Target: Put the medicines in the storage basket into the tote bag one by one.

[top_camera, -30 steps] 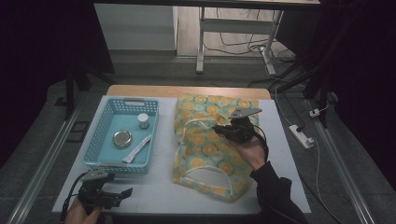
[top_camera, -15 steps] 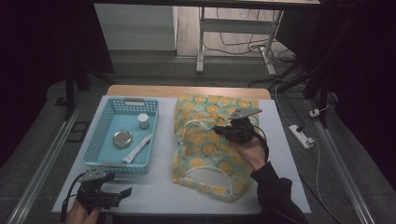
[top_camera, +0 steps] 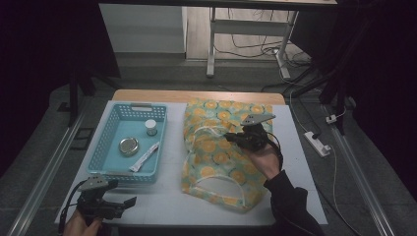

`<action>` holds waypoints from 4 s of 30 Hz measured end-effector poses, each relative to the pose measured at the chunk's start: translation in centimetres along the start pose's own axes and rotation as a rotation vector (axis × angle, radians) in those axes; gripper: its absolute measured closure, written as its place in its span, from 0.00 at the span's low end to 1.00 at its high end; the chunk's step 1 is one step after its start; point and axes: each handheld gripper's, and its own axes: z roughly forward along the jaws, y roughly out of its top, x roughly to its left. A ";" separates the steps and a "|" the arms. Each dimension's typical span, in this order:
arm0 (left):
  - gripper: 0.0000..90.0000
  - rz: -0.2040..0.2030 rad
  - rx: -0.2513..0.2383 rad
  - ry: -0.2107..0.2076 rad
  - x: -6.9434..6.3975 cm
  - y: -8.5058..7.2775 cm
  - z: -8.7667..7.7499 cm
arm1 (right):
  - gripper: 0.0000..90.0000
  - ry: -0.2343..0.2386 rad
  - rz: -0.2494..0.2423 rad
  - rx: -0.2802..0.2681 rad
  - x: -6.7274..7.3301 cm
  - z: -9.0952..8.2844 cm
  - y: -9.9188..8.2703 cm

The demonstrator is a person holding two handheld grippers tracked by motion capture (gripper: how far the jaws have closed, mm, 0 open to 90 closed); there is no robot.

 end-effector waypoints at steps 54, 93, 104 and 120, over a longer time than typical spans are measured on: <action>0.01 -0.063 -0.006 -0.007 5.0 6.9 0.5 | 1.00 0.008 -0.009 -0.014 0.0 -0.2 0.3; 0.01 -0.041 0.099 0.086 11.1 13.1 6.4 | 1.00 0.012 -0.012 -0.016 0.0 -0.2 0.3; 0.01 -0.040 0.177 0.136 12.8 13.0 8.9 | 1.00 0.027 -0.024 -0.014 0.0 -0.1 0.3; 0.00 -0.078 0.380 0.211 13.7 12.8 11.5 | 1.00 0.031 -0.031 -0.018 0.0 -0.2 0.3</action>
